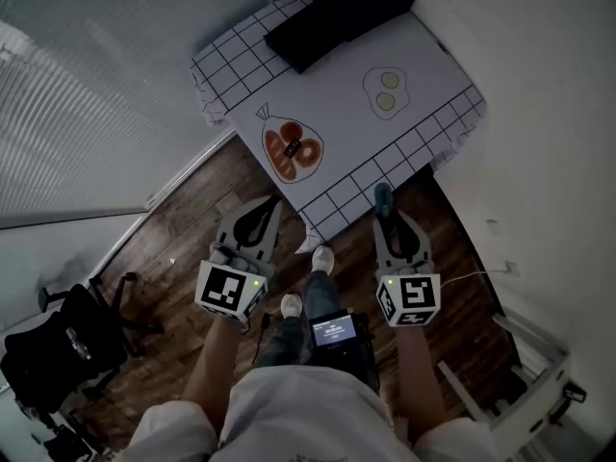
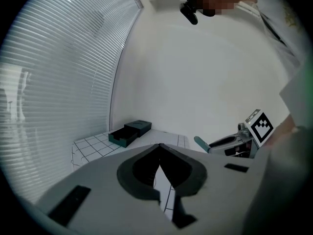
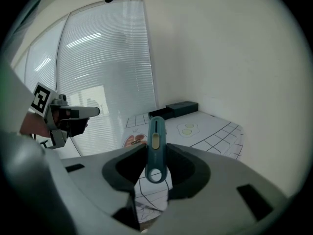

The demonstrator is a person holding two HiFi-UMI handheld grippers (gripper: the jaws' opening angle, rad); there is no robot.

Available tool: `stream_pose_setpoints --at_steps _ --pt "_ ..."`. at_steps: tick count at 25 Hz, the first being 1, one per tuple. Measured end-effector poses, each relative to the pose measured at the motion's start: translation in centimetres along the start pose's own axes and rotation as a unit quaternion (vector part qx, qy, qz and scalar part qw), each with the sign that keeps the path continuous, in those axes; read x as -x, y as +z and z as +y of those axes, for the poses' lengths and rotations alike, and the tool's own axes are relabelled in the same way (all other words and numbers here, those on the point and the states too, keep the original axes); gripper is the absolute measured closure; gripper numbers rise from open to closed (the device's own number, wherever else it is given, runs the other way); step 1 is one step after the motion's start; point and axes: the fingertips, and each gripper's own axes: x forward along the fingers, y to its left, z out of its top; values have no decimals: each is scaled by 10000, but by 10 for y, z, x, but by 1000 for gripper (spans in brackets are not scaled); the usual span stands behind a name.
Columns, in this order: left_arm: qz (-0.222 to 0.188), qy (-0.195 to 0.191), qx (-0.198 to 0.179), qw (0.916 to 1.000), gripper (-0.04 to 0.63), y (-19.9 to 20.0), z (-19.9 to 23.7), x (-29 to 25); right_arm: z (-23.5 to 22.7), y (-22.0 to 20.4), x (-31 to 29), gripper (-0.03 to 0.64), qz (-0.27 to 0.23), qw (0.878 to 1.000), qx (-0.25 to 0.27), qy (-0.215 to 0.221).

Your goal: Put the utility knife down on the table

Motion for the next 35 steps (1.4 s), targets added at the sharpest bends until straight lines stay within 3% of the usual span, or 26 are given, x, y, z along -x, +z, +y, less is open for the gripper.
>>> stream_pose_setpoints --at_steps 12,23,35 --pt "364 4 33 9993 588 -49 0 -24 -3 -33 -37 483 308 9993 -142 129" --pt "508 411 96 9978 588 -80 19 -36 -2 -63 -73 483 691 9969 -129 361" --pt "525 558 119 9970 588 -82 22 -41 6 -84 -102 483 1156 9915 36 599"
